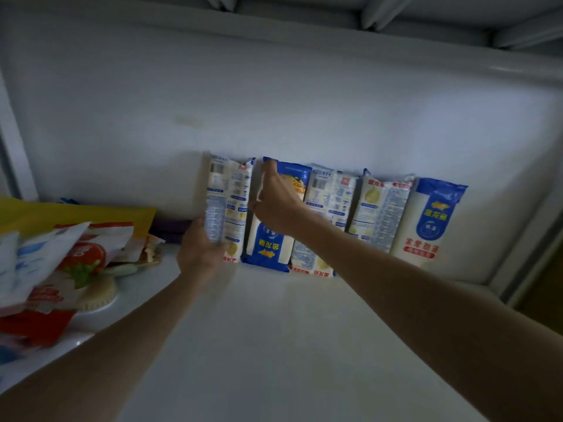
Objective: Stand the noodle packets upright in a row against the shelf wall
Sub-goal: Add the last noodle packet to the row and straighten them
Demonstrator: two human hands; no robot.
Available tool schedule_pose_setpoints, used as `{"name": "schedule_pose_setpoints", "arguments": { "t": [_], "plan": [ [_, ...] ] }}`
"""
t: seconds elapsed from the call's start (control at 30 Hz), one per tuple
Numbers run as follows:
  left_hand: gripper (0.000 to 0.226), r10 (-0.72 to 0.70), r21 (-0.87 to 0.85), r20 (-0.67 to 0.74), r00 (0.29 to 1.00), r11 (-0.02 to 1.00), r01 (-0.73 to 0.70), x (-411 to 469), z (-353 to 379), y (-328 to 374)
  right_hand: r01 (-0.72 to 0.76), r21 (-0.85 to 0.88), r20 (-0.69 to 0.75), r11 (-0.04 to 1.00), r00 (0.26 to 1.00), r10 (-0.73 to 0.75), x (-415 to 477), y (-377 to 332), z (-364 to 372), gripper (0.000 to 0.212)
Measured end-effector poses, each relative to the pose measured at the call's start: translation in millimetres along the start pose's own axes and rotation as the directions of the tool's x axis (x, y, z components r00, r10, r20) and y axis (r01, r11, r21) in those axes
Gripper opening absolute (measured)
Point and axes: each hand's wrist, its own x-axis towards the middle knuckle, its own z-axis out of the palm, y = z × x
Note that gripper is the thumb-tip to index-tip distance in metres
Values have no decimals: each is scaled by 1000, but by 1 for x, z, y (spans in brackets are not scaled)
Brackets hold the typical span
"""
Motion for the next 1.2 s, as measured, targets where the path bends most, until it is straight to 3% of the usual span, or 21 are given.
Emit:
{"name": "schedule_pose_setpoints", "arguments": {
  "t": [0.1, 0.17, 0.23, 0.3, 0.47, 0.63, 0.87, 1.2],
  "plan": [
    [72, 36, 48, -70, 997, 998, -32, -21, -1, 3, 15, -44, 68, 999, 998, -12, -36, 19, -15, 52],
    [75, 147, -14, -121, 982, 989, -150, -39, 4, 14, 4, -113, 99, 994, 995, 7, -50, 38, -23, 49],
    [72, 289, -85, -92, 953, 951, -297, -55, 15, 29, -40, -115, 93, 993, 994, 51, -61, 58, -32, 48],
    [69, 338, -216, -2, 941, 919, -330, -70, 30, 47, -90, -81, 46, 993, 995, 94, -72, 76, -43, 47],
    [62, 389, -373, 199, 899, 879, -298, -120, 67, 92, -193, 135, -195, 972, 957, 217, -105, 125, -66, 34],
    [60, 315, -481, 356, 880, 869, -117, -152, 99, 118, -255, 328, -343, 910, 865, 366, -134, 180, -68, 29],
    [63, 233, -519, 433, 871, 854, 29, -152, 127, 138, -288, 426, -382, 858, 802, 459, -132, 213, -85, 25],
    [55, 208, -454, 369, 906, 891, -20, -141, 143, 128, -305, 523, -325, 796, 792, 517, -131, 219, -64, 32]
  ]
}}
